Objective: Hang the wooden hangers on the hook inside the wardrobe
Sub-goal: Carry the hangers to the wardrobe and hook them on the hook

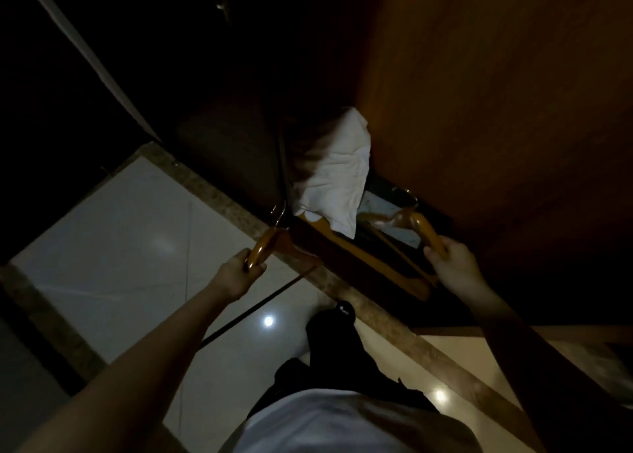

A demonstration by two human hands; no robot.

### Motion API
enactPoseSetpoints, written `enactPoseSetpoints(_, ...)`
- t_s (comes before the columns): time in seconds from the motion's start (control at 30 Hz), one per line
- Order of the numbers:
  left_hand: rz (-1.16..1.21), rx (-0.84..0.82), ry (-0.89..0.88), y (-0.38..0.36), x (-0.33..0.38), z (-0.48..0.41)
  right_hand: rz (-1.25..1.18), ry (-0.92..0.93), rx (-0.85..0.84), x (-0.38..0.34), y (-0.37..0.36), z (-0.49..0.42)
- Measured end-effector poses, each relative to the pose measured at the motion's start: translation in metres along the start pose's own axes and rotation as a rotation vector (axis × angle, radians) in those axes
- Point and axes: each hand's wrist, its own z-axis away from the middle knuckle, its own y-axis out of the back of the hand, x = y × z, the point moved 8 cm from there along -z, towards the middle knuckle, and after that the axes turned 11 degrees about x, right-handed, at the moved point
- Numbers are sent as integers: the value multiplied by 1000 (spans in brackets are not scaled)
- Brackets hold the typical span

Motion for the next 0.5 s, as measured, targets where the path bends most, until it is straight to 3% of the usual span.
enactPoseSetpoints(0.27, 86, -122, -298, -2, 144, -51, 106, 79, 244, -61, 80, -81)
enactPoseSetpoints(0.5, 56, -227, -414, -2, 248, -76, 79, 239, 343, -108, 138, -116)
